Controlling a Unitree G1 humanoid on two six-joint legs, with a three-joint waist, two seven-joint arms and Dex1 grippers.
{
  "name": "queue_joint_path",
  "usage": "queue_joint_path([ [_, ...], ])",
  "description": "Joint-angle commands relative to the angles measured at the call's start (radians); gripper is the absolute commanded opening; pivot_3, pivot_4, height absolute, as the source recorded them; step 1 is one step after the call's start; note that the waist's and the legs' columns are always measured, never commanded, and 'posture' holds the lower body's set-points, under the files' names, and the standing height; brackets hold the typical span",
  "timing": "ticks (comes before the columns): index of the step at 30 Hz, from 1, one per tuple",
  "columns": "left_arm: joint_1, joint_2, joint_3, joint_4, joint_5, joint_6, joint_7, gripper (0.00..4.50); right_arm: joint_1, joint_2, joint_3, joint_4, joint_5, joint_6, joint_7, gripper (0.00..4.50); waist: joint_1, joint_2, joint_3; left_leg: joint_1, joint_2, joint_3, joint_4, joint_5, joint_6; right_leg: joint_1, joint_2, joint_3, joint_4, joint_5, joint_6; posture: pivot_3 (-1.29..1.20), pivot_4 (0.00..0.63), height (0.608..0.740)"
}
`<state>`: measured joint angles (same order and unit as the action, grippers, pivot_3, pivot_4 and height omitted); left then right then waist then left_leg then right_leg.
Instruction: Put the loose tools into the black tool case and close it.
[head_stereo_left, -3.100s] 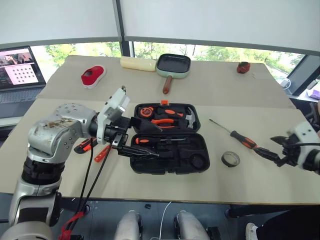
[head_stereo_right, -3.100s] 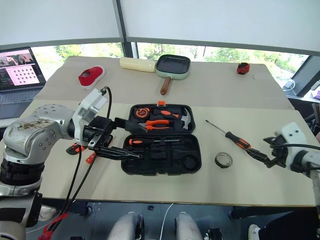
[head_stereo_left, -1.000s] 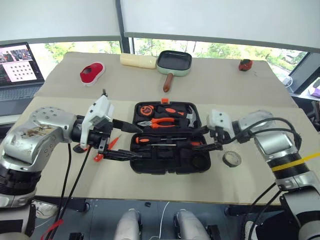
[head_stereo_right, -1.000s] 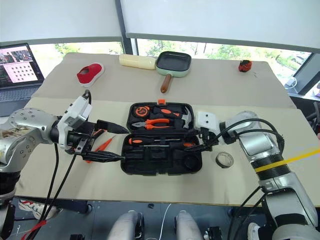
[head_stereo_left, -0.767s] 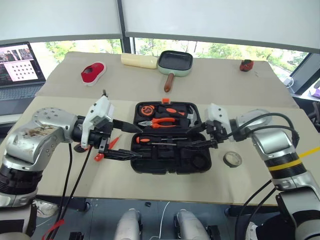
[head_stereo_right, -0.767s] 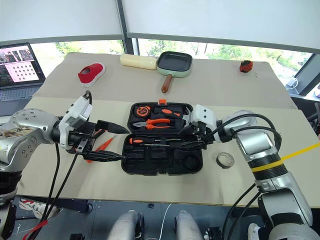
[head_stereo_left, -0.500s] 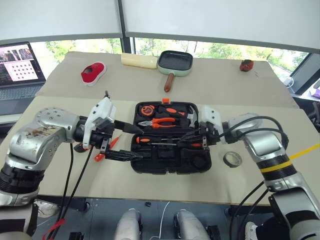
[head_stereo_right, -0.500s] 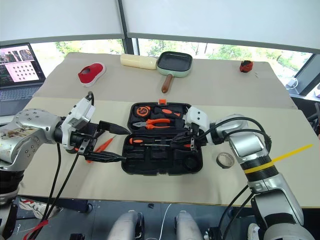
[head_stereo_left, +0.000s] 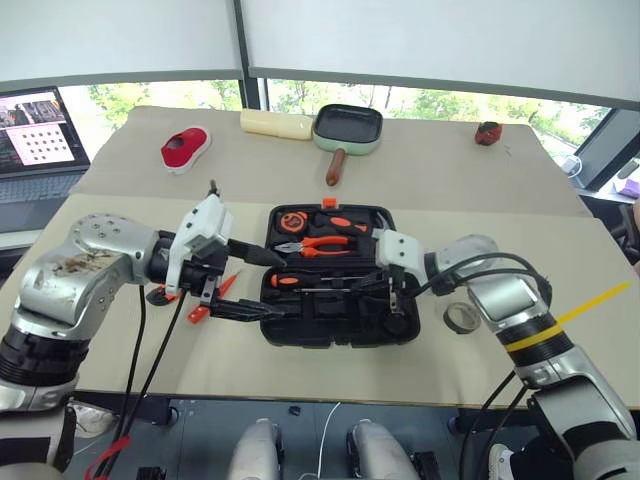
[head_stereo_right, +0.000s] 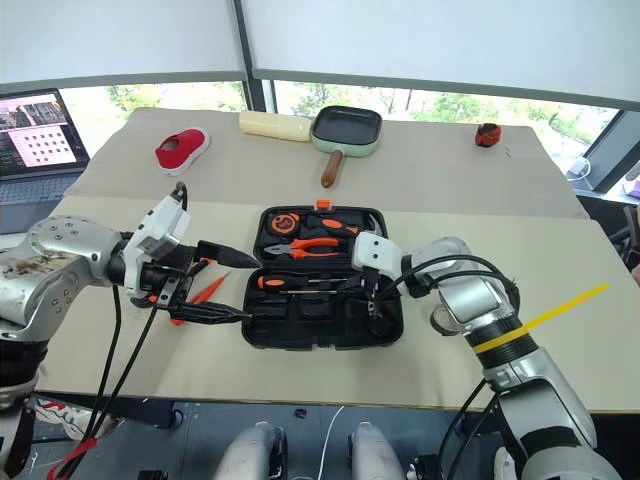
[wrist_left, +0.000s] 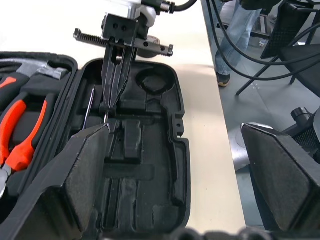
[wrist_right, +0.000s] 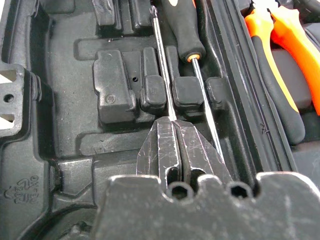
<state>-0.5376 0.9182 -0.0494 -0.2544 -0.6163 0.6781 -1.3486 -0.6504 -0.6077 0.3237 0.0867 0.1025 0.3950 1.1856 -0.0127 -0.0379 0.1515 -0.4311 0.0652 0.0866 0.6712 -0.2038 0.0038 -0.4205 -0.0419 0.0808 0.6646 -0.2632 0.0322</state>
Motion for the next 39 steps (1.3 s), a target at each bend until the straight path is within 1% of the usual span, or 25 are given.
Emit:
queue_joint_path([
  [1,0.113,0.052,0.133,-0.051,-0.008,0.014,0.060,4.50,0.002,-0.015,-0.148,-0.169,0.153,0.150,-0.009,0.04,0.000,0.000,0.001,-0.001,0.000,0.000,0.000,0.000,0.000,-0.001,0.000,0.000,0.000,0.000,0.000,0.00,0.150,0.740],
  [2,0.156,0.064,0.169,-0.066,-0.013,0.021,0.076,4.50,0.001,-0.020,-0.179,-0.205,0.187,0.187,-0.015,0.04,-0.005,0.001,0.001,-0.003,0.000,0.000,0.000,0.000,0.000,-0.003,0.000,0.000,0.000,0.000,0.000,0.00,0.150,0.740],
  [4,0.332,0.073,0.327,-0.111,0.010,0.048,0.151,4.50,0.028,-0.058,-0.248,-0.314,0.280,0.261,0.000,0.59,-0.011,0.001,0.001,-0.003,0.001,0.000,-0.002,0.000,0.000,-0.004,0.000,0.001,0.000,0.000,0.000,0.00,0.150,0.740],
  [5,0.393,0.073,0.381,-0.128,0.015,0.055,0.179,4.50,0.040,-0.072,-0.268,-0.351,0.311,0.287,0.003,0.78,-0.011,0.001,0.001,-0.003,0.001,0.000,-0.003,0.000,0.000,-0.005,0.000,0.001,0.000,0.000,-0.001,0.00,0.150,0.740],
  [7,0.558,0.056,0.520,-0.159,0.049,0.069,0.226,4.50,0.067,-0.095,-0.306,-0.420,0.374,0.334,-0.003,1.50,-0.007,-0.001,0.002,-0.002,0.002,-0.001,-0.005,0.000,0.000,-0.004,0.000,-0.002,-0.001,0.000,-0.001,0.00,0.150,0.740],
  [10,0.785,-0.013,0.713,-0.189,0.086,0.076,0.283,4.50,0.115,-0.119,-0.328,-0.487,0.414,0.351,-0.019,2.60,-0.005,-0.001,0.001,0.000,0.002,-0.001,-0.008,0.000,0.000,-0.003,-0.002,-0.005,-0.001,-0.001,-0.004,0.00,0.150,0.740],
  [11,0.843,-0.035,0.758,-0.198,0.091,0.075,0.292,4.50,0.130,-0.124,-0.331,-0.505,0.422,0.353,-0.025,2.83,-0.005,-0.001,0.001,0.001,0.002,-0.001,-0.008,-0.001,0.000,-0.003,-0.002,-0.005,-0.001,-0.001,-0.004,0.00,0.150,0.740],
  [13,0.928,-0.062,0.806,-0.209,0.100,0.056,0.299,4.50,0.148,-0.126,-0.334,-0.525,0.439,0.359,-0.044,3.65,-0.002,-0.002,0.001,0.001,0.002,-0.001,-0.008,0.000,-0.001,-0.003,-0.003,-0.006,-0.002,-0.002,-0.006,0.00,0.150,0.740],
  [14,0.956,-0.068,0.814,-0.212,0.108,0.043,0.302,4.50,0.152,-0.124,-0.335,-0.529,0.445,0.363,-0.053,3.86,0.001,-0.002,0.002,0.001,0.002,-0.001,-0.008,0.000,-0.001,-0.003,-0.004,-0.007,-0.002,-0.002,-0.006,0.00,0.150,0.740],
  [15,0.974,-0.069,0.816,-0.212,0.112,0.030,0.304,4.50,0.154,-0.121,-0.335,-0.533,0.451,0.365,-0.064,4.25,0.004,-0.002,0.002,0.001,0.002,-0.001,-0.008,0.000,-0.002,-0.003,-0.004,-0.008,-0.002,-0.002,-0.006,0.00,0.150,0.740],
  [16,0.967,-0.061,0.802,-0.204,0.114,0.017,0.304,4.50,0.153,-0.114,-0.333,-0.533,0.457,0.369,-0.079,4.49,0.006,-0.002,0.002,0.001,0.002,-0.001,-0.008,0.000,-0.002,-0.003,-0.005,-0.009,-0.002,-0.003,-0.007,0.00,0.150,0.740],
  [17,0.946,-0.048,0.784,-0.194,0.111,0.008,0.306,4.50,0.151,-0.112,-0.330,-0.533,0.463,0.370,-0.090,4.49,0.010,-0.002,0.001,0.002,0.002,-0.001,-0.008,0.000,-0.002,-0.003,-0.005,-0.010,-0.003,-0.004,-0.009,0.00,0.150,0.740],
  [18,0.912,-0.031,0.760,-0.184,0.100,0.011,0.308,4.50,0.151,-0.113,-0.329,-0.534,0.465,0.368,-0.097,4.49,0.013,-0.002,0.001,0.004,0.002,-0.001,-0.008,0.000,-0.003,-0.003,-0.006,-0.011,-0.003,-0.007,-0.015,0.00,0.150,0.740],
  [20,0.839,-0.002,0.711,-0.163,0.088,0.022,0.315,4.50,0.151,-0.115,-0.324,-0.535,0.464,0.362,-0.108,4.49,0.019,-0.003,0.001,0.004,0.002,-0.001,-0.008,0.000,-0.003,-0.003,-0.007,-0.011,-0.003,-0.008,-0.016,0.00,0.150,0.740],
  [23,0.713,0.056,0.611,-0.147,0.061,0.112,0.336,4.50,0.157,-0.121,-0.332,-0.549,0.468,0.360,-0.131,4.49,0.019,-0.003,0.001,0.004,0.001,0.000,-0.008,0.000,-0.003,-0.002,-0.008,-0.011,-0.003,-0.007,-0.015,0.00,0.150,0.740],
  [24,0.667,0.078,0.569,-0.141,0.068,0.154,0.362,4.50,0.164,-0.128,-0.336,-0.562,0.476,0.369,-0.138,4.49,0.017,-0.004,0.001,0.003,0.001,0.001,-0.008,0.000,-0.003,-0.001,-0.008,-0.011,-0.003,-0.006,-0.014,0.00,0.150,0.740],
  [25,0.625,0.100,0.525,-0.132,0.079,0.200,0.392,4.50,0.171,-0.137,-0.340,-0.576,0.489,0.385,-0.142,4.49,0.015,-0.004,0.001,0.001,0.001,0.001,-0.008,0.000,-0.002,-0.002,-0.008,-0.011,-0.003,-0.003,-0.007,0.00,0.150,0.740],
  [26,0.586,0.118,0.482,-0.122,0.094,0.228,0.416,4.50,0.182,-0.147,-0.343,-0.593,0.502,0.393,-0.141,4.49,0.013,-0.004,0.001,0.000,0.001,0.001,-0.009,0.000,-0.002,-0.002,-0.008,-0.011,-0.003,-0.003,-0.007,0.00,0.150,0.740],
  [29,0.385,0.165,0.317,-0.083,0.090,0.409,0.480,4.50,0.226,-0.166,-0.354,-0.661,0.534,0.394,-0.147,4.49,0.010,-0.004,0.001,0.000,0.001,-0.001,-0.011,0.000,-0.002,-0.003,-0.005,-0.011,-0.002,-0.003,-0.007,0.00,0.150,0.740],
  [30,0.295,0.194,0.226,-0.070,0.087,0.463,0.452,4.50,0.240,-0.161,-0.358,-0.684,0.545,0.395,-0.163,4.49,0.010,-0.004,0.001,0.000,0.002,-0.001,-0.011,0.000,-0.002,-0.003,-0.004,-0.011,-0.002,-0.003,-0.007,0.00,0.150,0.740],
  [32,0.156,0.230,0.067,-0.038,0.121,0.476,0.393,4.50,0.257,-0.146,-0.364,-0.710,0.564,0.401,-0.198,4.49,0.013,-0.007,0.002,-0.001,0.002,-0.004,-0.011,0.001,-0.003,-0.003,-0.001,-0.011,-0.001,-0.003,-0.007,0.00,0.150,0.740],
  [33,0.082,0.231,-0.020,0.004,0.167,0.475,0.389,4.50,0.266,-0.138,-0.364,-0.718,0.567,0.400,-0.216,4.49,0.013,-0.006,0.002,-0.001,0.003,-0.004,-0.011,0.001,-0.003,-0.003,-0.001,-0.011,-0.001,-0.003,-0.007,0.00,0.150,0.740],
  [34,0.035,0.223,-0.075,0.034,0.202,0.426,0.372,4.50,0.272,-0.133,-0.361,-0.723,0.567,0.398,-0.230,4.49,0.011,-0.006,0.002,0.000,0.002,-0.003,-0.011,0.001,-0.003,-0.002,-0.001,-0.011,-0.001,-0.003,-0.007,0.00,0.150,0.740],
  [37,-0.125,0.202,-0.220,0.107,0.216,0.485,0.309,4.50,0.294,-0.122,-0.355,-0.736,0.566,0.394,-0.269,4.49,0.004,-0.006,0.002,-0.001,0.002,-0.002,-0.011,0.001,-0.003,-0.003,-0.001,-0.010,-0.001,-0.003,-0.007,0.00,0.150,0.740],
  [39,-0.199,0.189,-0.310,0.154,0.266,0.471,0.283,4.50,0.310,-0.113,-0.354,-0.745,0.570,0.395,-0.295,4.49,0.003,-0.007,0.002,-0.001,0.002,-0.003,-0.011,0.001,-0.003,-0.003,-0.001,-0.010,-0.001,-0.003,-0.007,0.00,0.150,0.740],
])
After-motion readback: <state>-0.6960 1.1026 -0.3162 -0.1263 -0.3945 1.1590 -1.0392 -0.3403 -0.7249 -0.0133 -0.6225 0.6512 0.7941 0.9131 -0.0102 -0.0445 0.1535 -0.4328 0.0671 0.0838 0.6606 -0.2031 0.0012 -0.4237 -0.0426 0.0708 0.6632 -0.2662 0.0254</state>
